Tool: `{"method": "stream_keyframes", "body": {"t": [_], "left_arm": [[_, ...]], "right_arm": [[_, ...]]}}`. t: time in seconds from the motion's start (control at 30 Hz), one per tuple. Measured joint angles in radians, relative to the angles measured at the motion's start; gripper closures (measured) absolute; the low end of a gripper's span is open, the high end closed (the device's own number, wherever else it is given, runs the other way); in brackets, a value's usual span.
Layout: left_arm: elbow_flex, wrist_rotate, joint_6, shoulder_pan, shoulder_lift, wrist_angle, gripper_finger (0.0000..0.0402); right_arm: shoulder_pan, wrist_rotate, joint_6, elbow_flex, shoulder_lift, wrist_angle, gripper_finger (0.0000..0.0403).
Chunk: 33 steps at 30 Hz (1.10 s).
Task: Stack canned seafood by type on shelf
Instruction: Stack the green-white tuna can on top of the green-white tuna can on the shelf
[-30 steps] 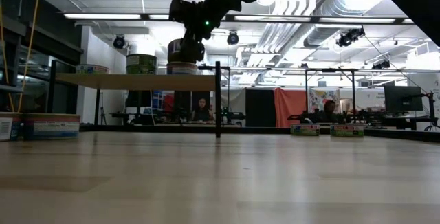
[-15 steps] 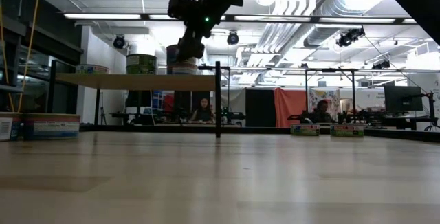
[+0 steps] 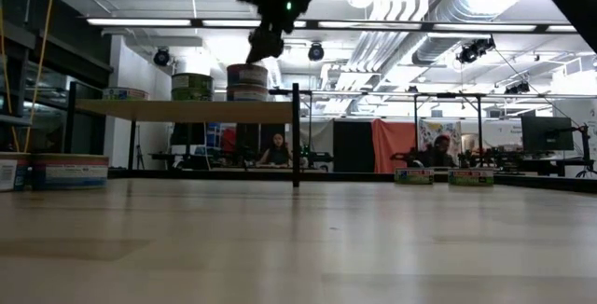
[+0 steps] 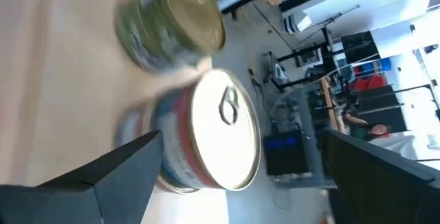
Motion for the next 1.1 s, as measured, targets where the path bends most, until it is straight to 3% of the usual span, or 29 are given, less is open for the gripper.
{"method": "stream_keyframes", "body": {"t": [0.17, 0.3, 0.47, 0.6, 0.7, 0.8, 0.87, 0.97, 1.1], "left_arm": [[0.0, 0.027, -0.103, -0.02, 0.024, -0.156, 0.0402], [0.0, 0.081, -0.277, -0.024, 0.07, -0.275, 0.0402], [0.0, 0.228, -0.406, 0.009, 0.16, -0.324, 0.0401], [0.0, 0.408, -0.479, 0.085, 0.242, -0.323, 0.0402], [0.0, 0.617, -0.513, 0.169, 0.297, -0.336, 0.0402], [0.0, 0.857, -0.602, 0.237, 0.335, -0.395, 0.0402], [0.0, 0.959, -0.67, 0.241, 0.345, -0.453, 0.0401], [0.0, 0.988, -0.716, 0.167, 0.35, -0.547, 0.0401], [0.0, 0.91, -0.834, 0.016, 0.356, -0.592, 0.0402]], "right_arm": [[0.063, -0.009, 0.246, 0.0, -0.064, -0.096, 0.0018], [0.104, -0.088, 0.459, 0.0, -0.119, -0.245, 0.0018], [0.135, -0.199, 0.598, 0.0, -0.156, -0.535, 0.0018], [0.138, -0.286, 0.694, -0.033, -0.158, -0.77, 0.0018], [0.139, -0.365, 0.711, -0.168, -0.181, -0.815, 0.0018], [0.139, -0.457, 0.722, -0.377, -0.238, -0.777, 0.0018], [0.142, -0.541, 0.768, -0.526, -0.286, -0.731, 0.0018], [0.169, -0.681, 0.866, -0.731, -0.362, -0.649, 0.0018], [0.256, -0.748, 1.055, -0.926, -0.477, -0.472, 0.0018]]}}
